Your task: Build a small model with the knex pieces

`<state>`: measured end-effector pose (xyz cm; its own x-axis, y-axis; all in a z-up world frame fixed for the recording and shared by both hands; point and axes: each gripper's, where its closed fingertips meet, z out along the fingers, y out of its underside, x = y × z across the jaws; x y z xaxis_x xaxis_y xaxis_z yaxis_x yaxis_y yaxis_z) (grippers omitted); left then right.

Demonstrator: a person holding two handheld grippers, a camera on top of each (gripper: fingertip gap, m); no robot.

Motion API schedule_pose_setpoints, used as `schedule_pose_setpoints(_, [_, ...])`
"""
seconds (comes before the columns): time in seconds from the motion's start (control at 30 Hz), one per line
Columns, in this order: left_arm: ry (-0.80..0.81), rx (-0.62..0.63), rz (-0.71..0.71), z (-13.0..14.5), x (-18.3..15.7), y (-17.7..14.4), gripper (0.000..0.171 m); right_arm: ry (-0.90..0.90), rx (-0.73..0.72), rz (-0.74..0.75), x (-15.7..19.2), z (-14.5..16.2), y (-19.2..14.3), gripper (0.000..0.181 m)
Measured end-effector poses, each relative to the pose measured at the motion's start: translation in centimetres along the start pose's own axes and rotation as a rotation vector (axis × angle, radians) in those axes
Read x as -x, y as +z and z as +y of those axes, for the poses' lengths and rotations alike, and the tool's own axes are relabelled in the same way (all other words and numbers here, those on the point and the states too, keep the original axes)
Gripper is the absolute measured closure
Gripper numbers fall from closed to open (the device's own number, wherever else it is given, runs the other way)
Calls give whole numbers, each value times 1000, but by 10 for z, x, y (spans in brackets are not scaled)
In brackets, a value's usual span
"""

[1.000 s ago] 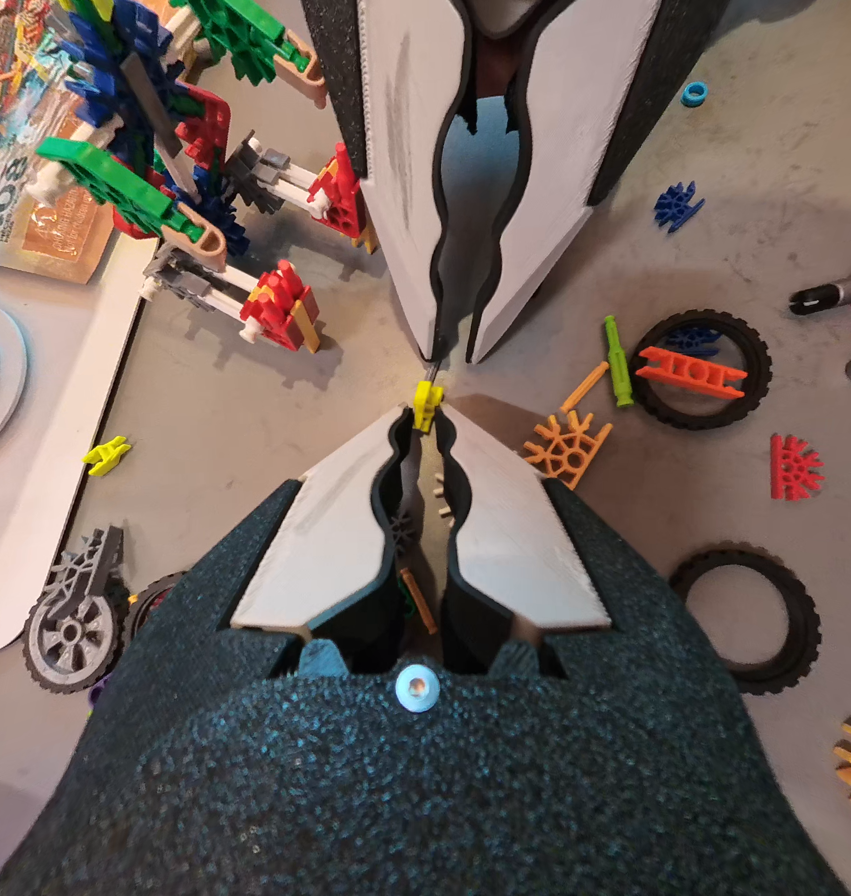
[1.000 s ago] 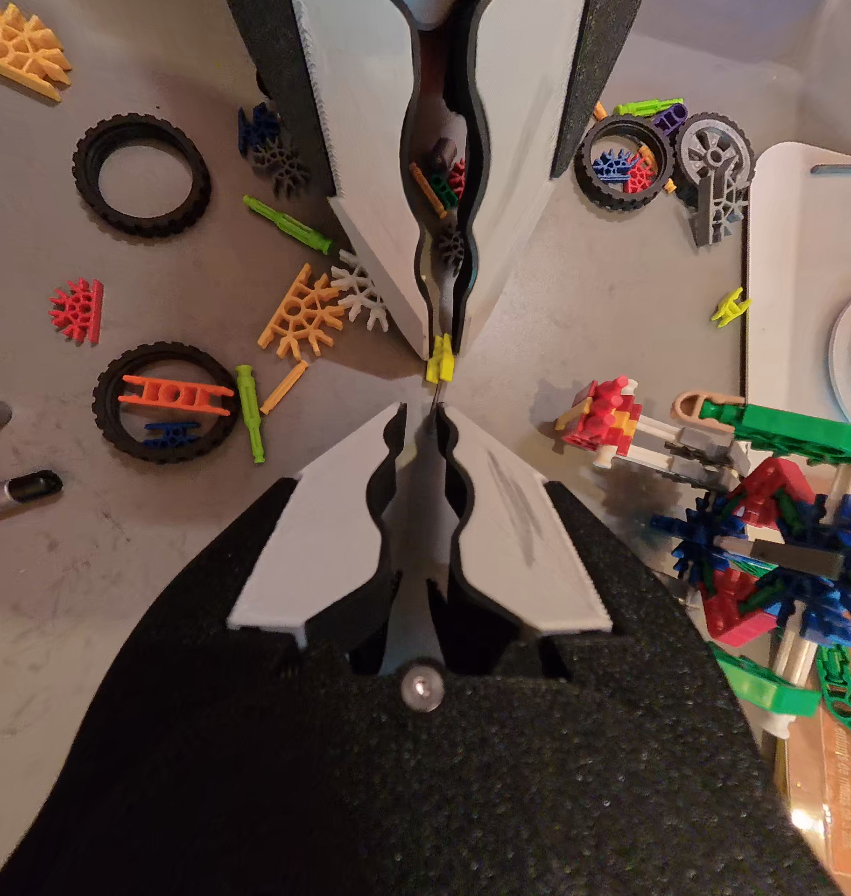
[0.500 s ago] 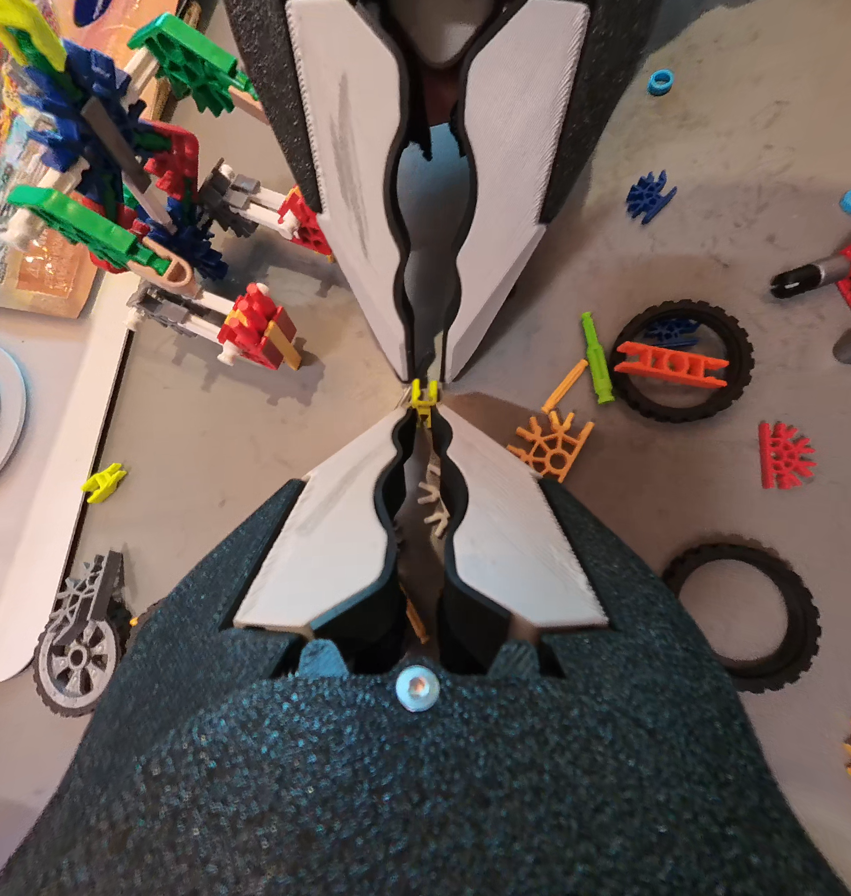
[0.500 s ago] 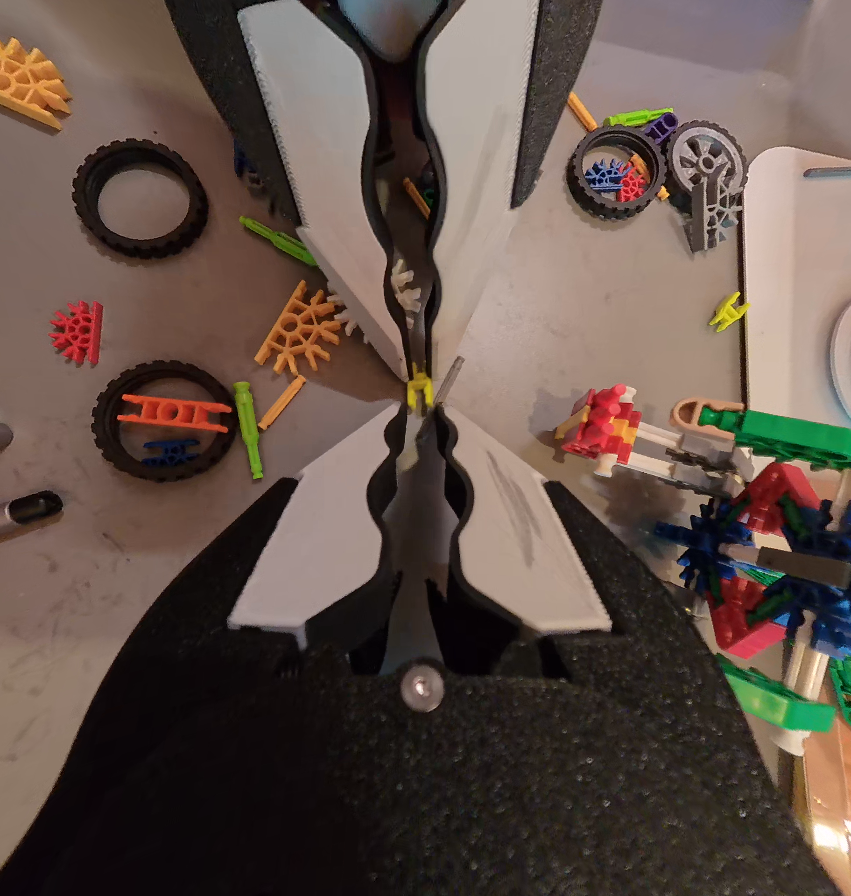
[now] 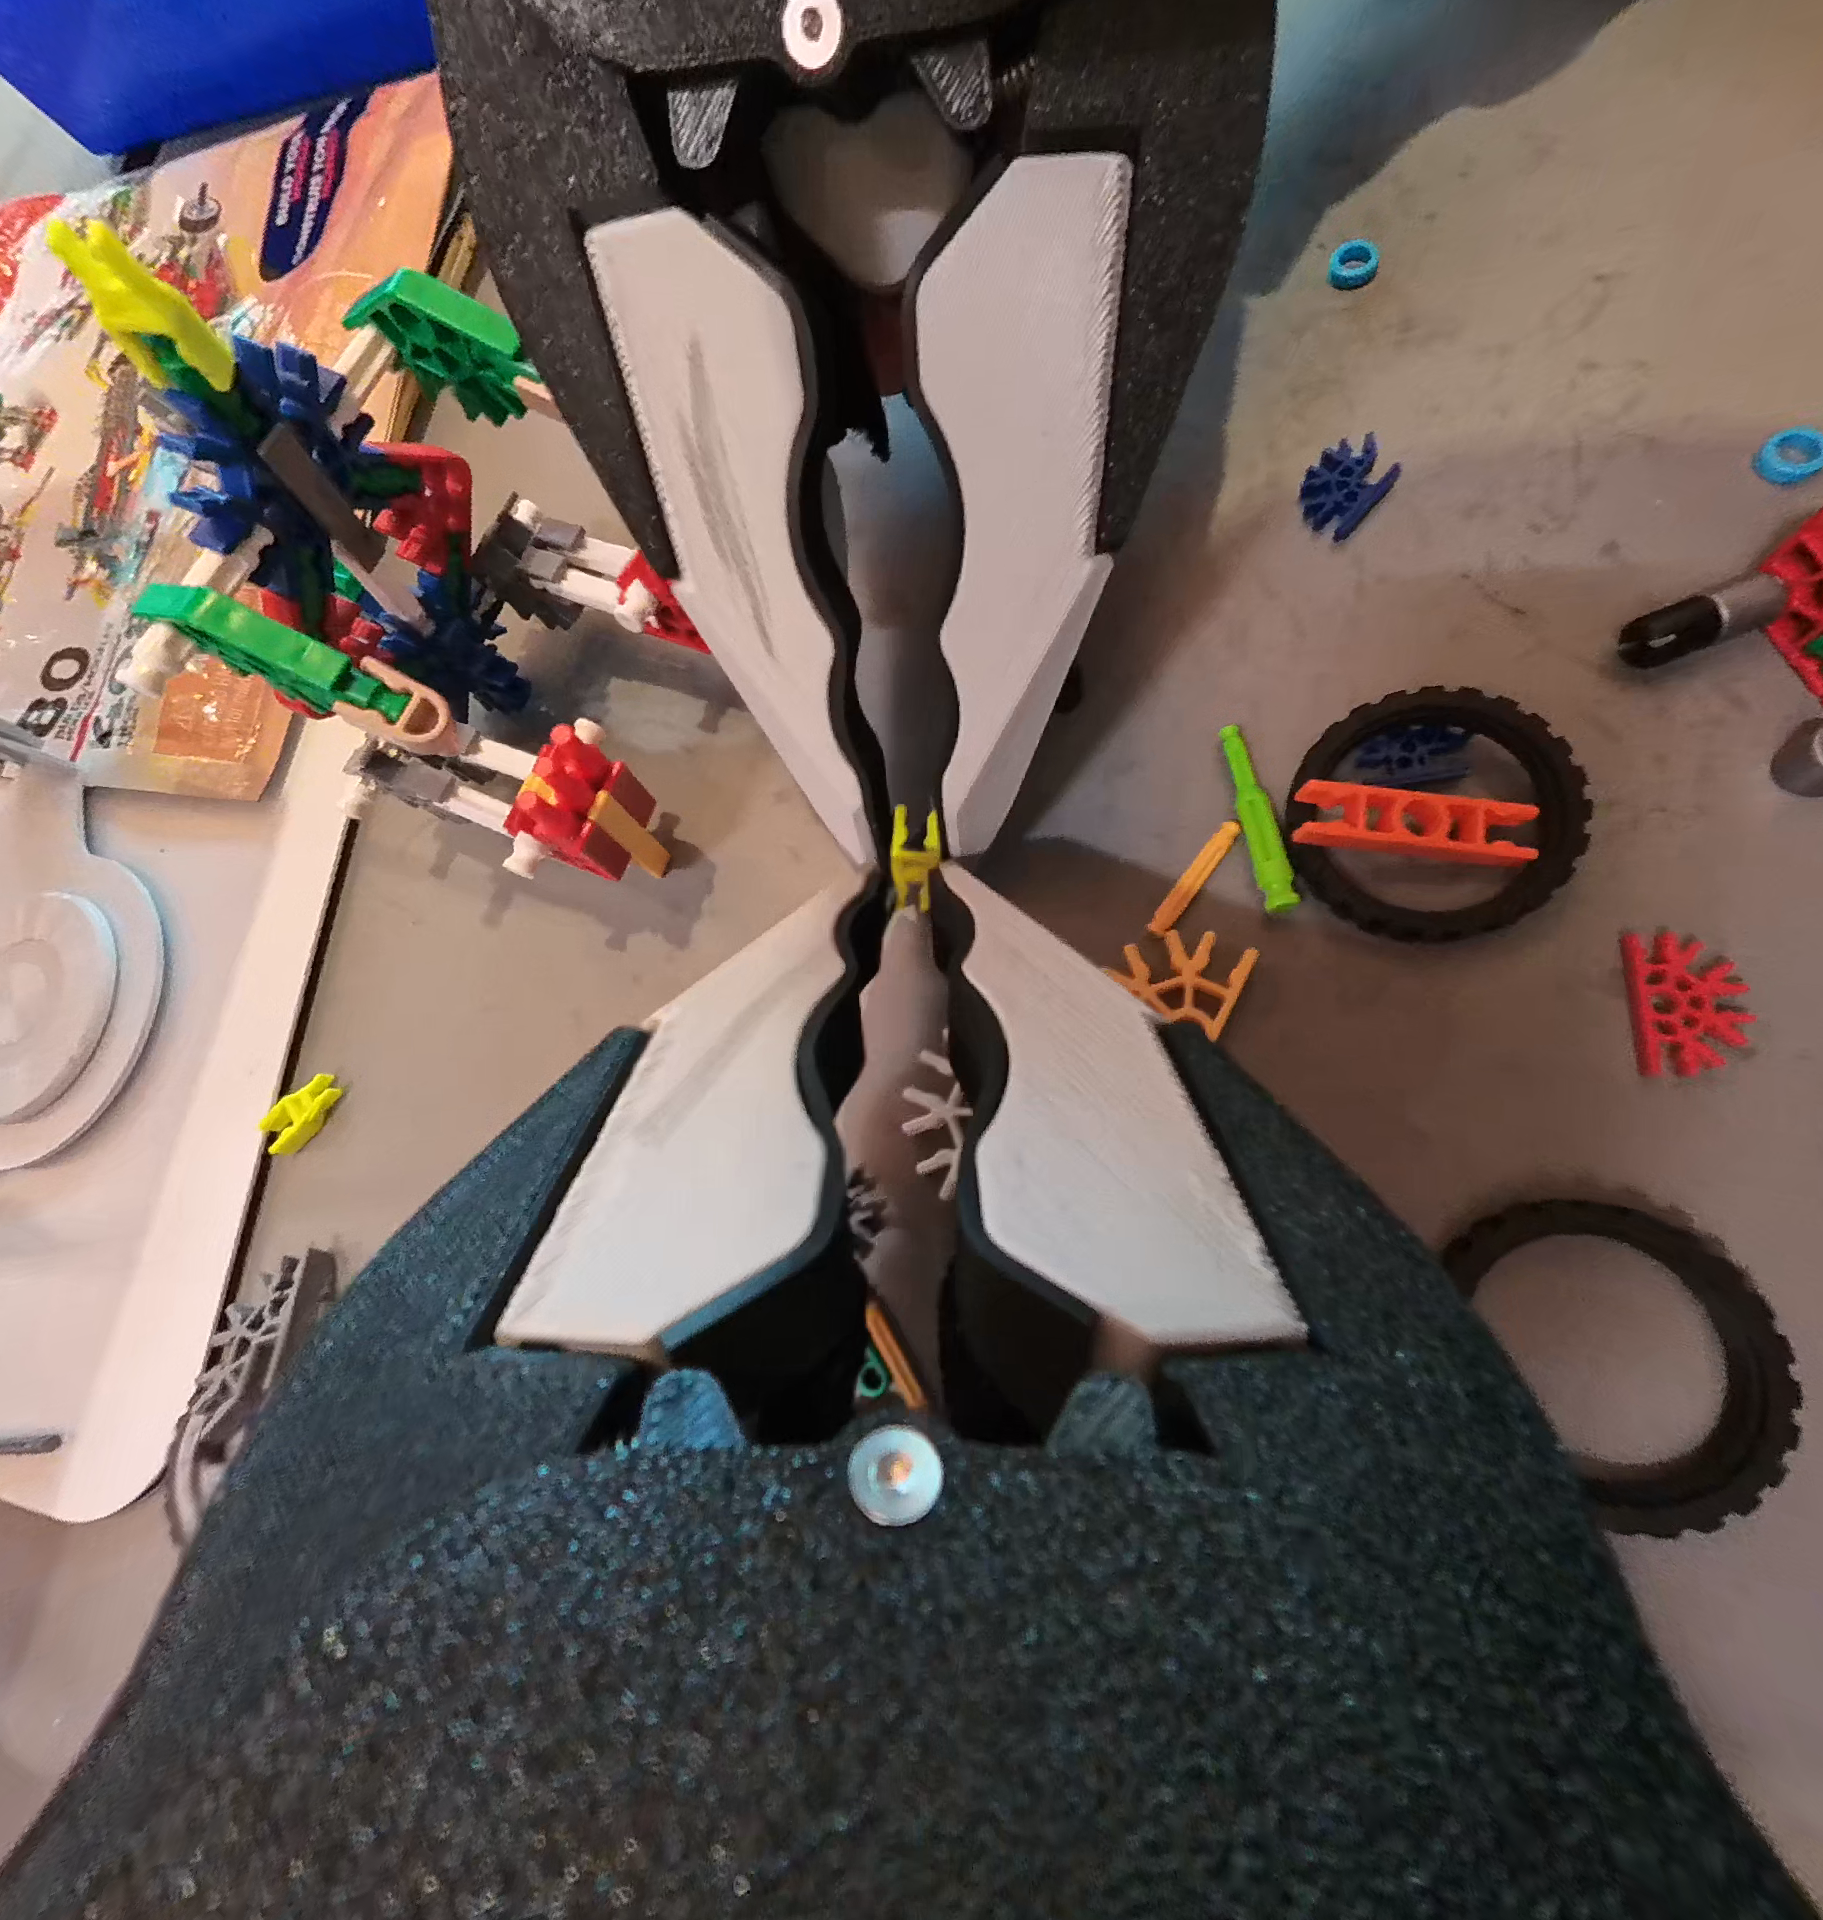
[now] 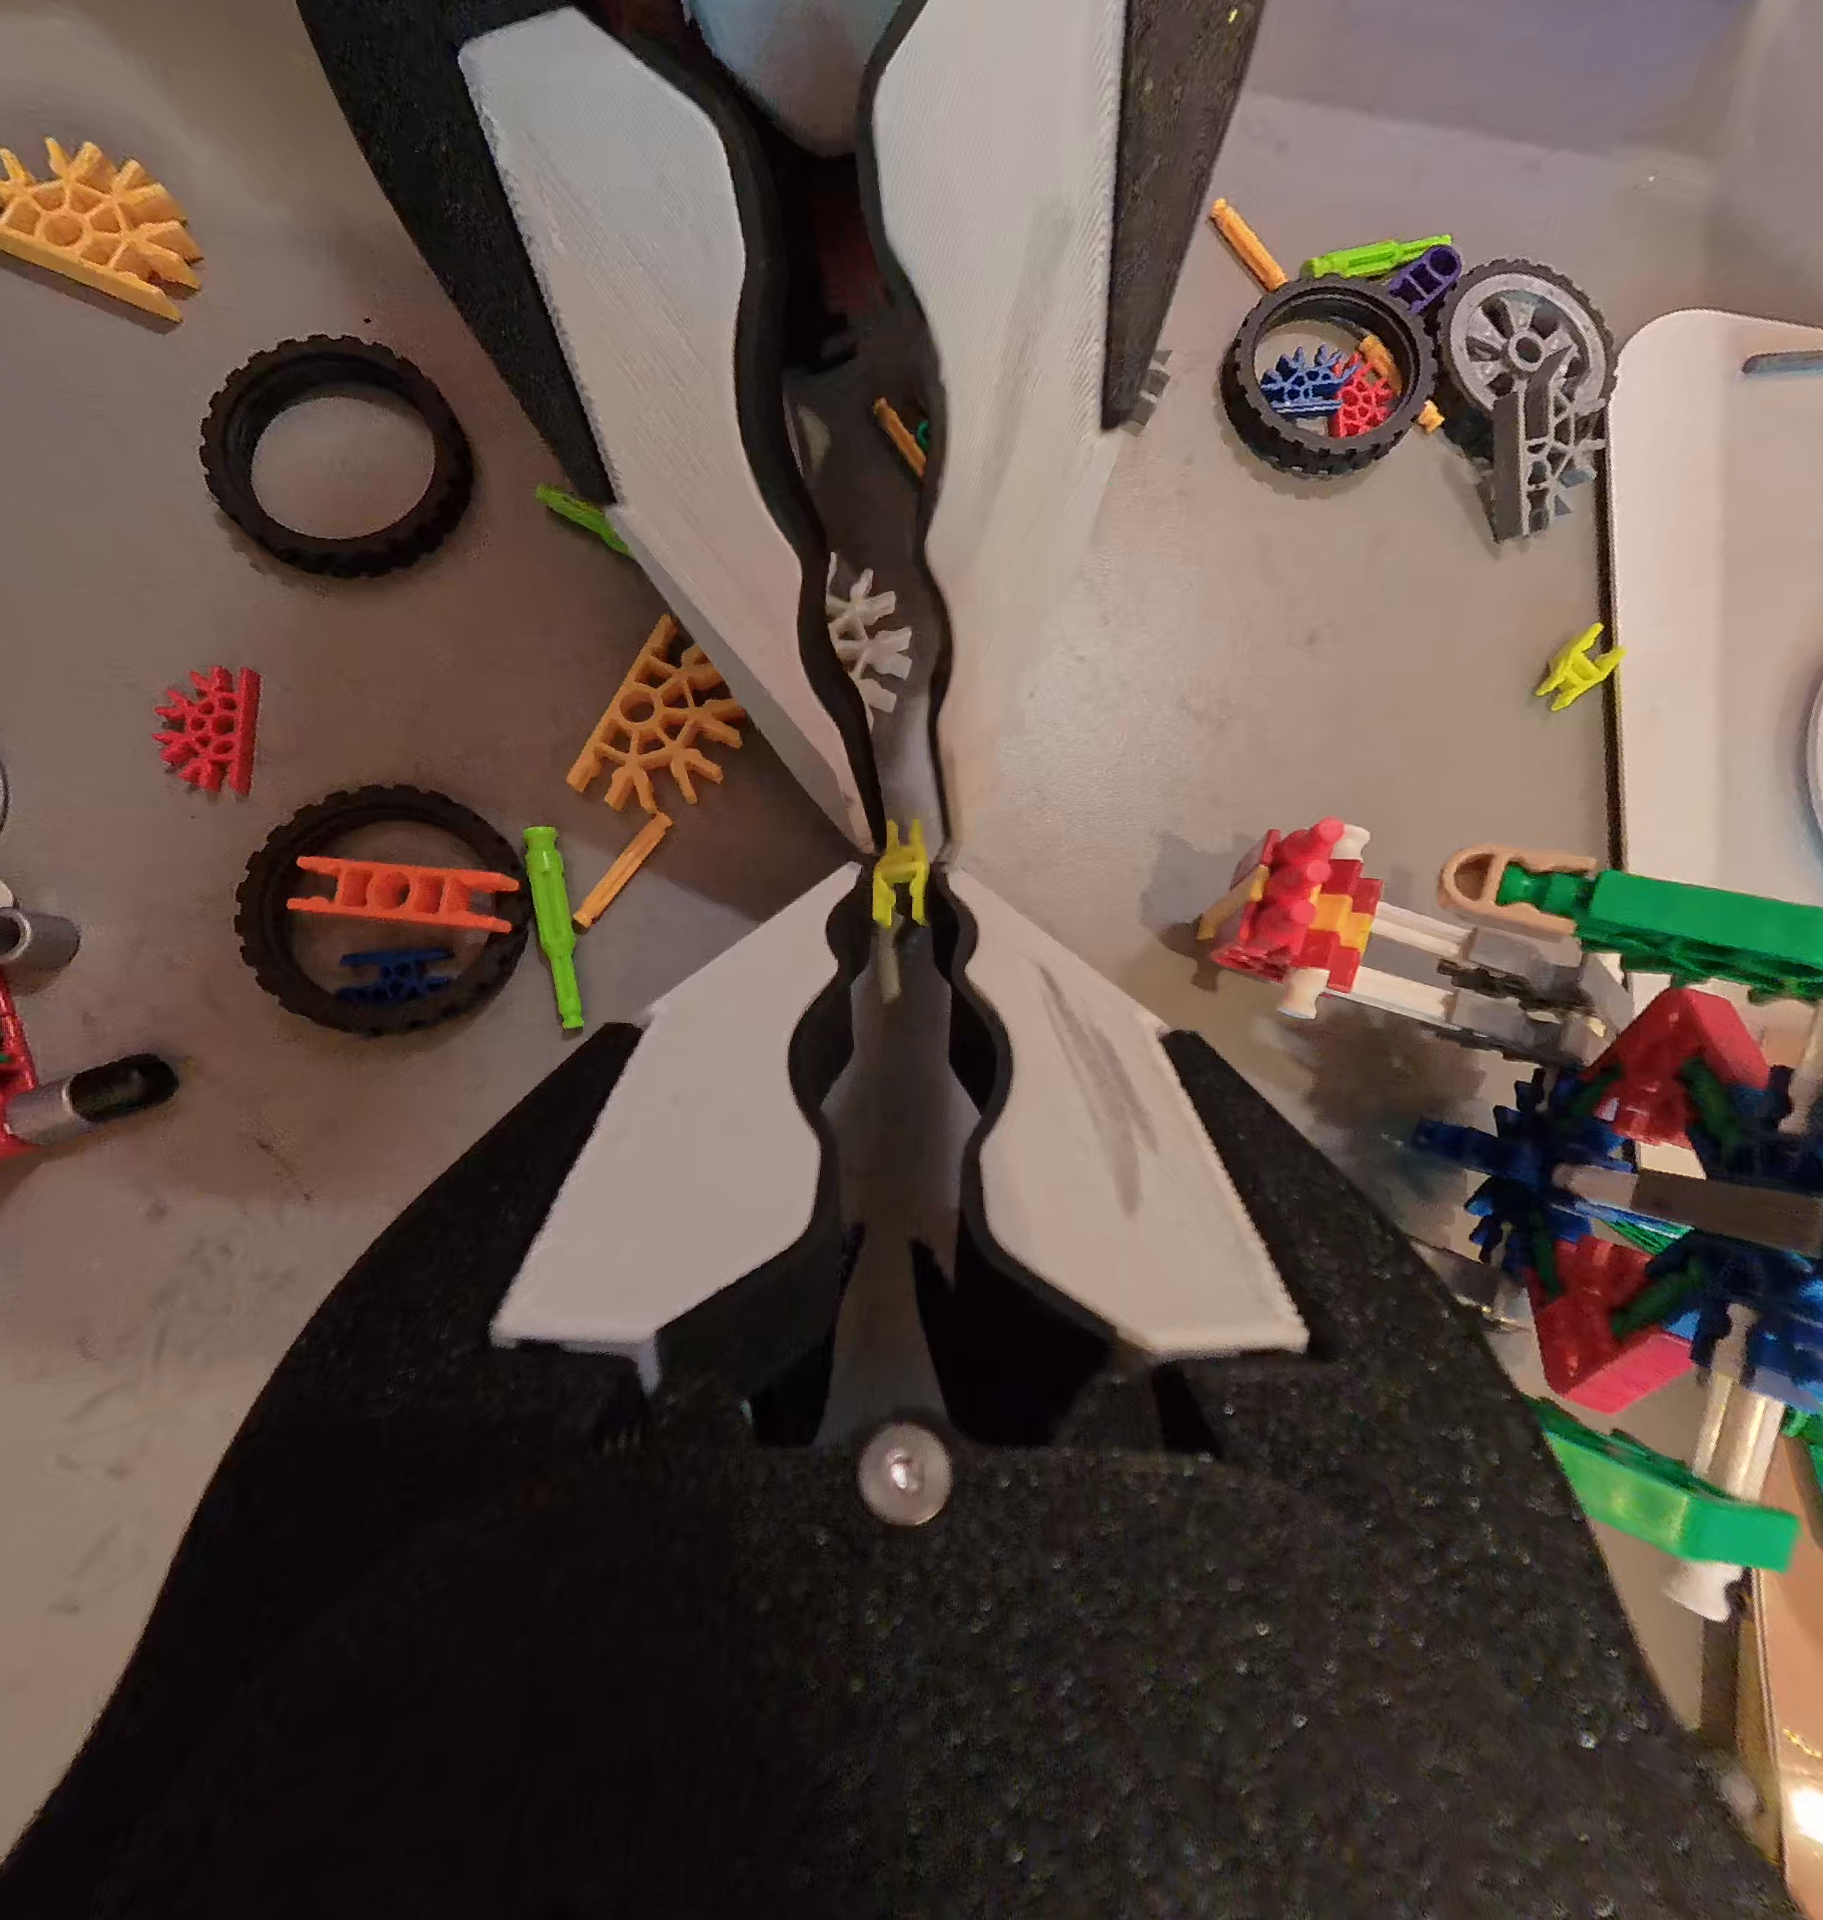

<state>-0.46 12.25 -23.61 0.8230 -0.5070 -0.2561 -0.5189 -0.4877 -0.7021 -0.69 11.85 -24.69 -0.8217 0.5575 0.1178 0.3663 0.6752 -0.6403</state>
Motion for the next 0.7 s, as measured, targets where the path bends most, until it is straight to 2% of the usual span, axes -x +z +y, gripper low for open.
schedule_pose_setpoints(0.07, [-7, 11, -18, 2, 5, -2, 160, 2, 6, -1, 0, 1, -1, 171])
schedule_pose_setpoints(0.17, [-19, 50, -53, 12, 14, -4, 161, 1, 17, -17, 2, 4, -1, 171])
schedule_pose_setpoints(0.3, [-37, 93, -31, 22, 11, 1, 162, 0, 28, -22, 3, 5, -1, 171])
schedule_pose_setpoints(0.5, [-41, 95, -11, 20, 7, 2, 169, -1, 44, 1, -1, 8, -1, 171])
schedule_pose_setpoints(0.7, [-34, 97, -29, 21, 10, 2, 165, 14, 22, -5, -3, 6, -7, 171])
